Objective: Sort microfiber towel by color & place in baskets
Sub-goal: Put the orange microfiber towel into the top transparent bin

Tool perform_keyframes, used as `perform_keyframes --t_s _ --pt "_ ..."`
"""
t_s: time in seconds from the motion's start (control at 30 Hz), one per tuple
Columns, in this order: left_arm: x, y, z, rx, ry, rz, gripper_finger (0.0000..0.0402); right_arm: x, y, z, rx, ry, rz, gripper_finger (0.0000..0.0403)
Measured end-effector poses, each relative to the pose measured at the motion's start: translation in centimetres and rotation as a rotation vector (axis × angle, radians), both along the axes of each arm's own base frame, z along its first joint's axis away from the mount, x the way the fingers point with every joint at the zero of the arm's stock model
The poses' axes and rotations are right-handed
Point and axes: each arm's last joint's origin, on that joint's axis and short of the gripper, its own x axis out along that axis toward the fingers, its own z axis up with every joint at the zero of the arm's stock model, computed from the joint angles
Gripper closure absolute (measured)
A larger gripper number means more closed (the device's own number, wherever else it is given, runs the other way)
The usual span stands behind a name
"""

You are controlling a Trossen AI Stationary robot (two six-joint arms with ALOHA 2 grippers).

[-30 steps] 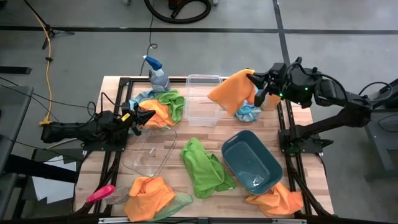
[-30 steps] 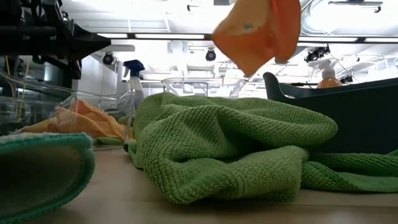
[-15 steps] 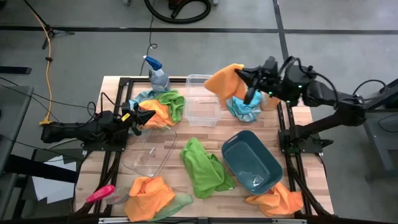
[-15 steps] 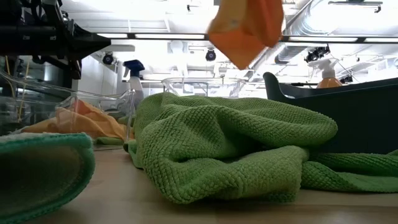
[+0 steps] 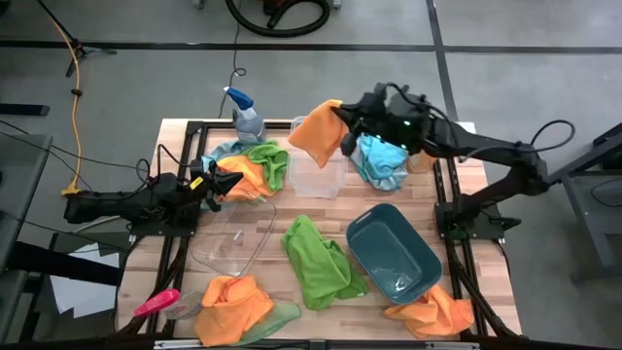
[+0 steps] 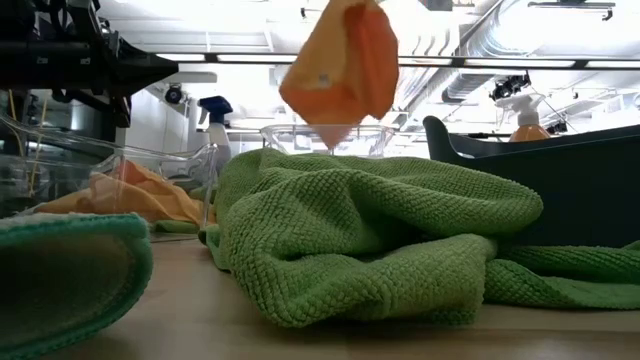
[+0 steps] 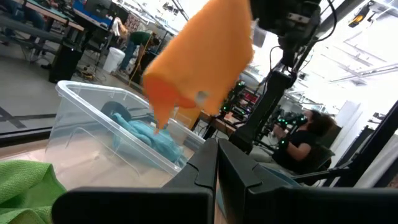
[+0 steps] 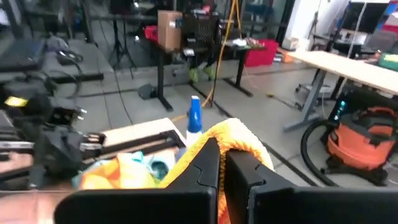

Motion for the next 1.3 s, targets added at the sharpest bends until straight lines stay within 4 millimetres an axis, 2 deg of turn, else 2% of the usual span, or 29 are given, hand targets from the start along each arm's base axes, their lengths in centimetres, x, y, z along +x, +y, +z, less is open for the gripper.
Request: perform_keyframes --t_s 0.2,0.37,0.5,0.67,0.9,1.13,1.3 --pt "0.0 0.0 0.0 0.000 0.000 0.000 0.0401 2.7 -2.2 -1.3 0.110 0.086 0.095 0.0403" --pt "0.0 0.0 0.0 0.000 0.000 0.000 0.0401 5.3 -3.1 -3.0 0.139 0.189 0.097 0.0403" --pt "0.0 0.0 0.0 0.000 0.000 0.000 0.0401 6.6 -3.9 -4.8 0.172 0.308 0.080 0.0403" --pt "0.0 0.0 0.0 0.000 0.000 0.000 0.0401 6.1 -4.9 -7.3 0.254 0.516 0.019 0.0403" --pt "0.0 0.0 0.0 0.000 0.000 0.000 0.0401 3.9 -5.6 -8.8 0.286 0.765 -0.082 0.0403" --pt "0.0 0.0 0.0 0.000 0.000 0.000 0.0401 5.0 -5.7 -8.7 0.312 0.668 0.019 0.0403" --pt "0.0 0.0 0.0 0.000 0.000 0.000 0.0401 7.3 -6.4 -11.0 0.378 0.638 0.045 0.0403"
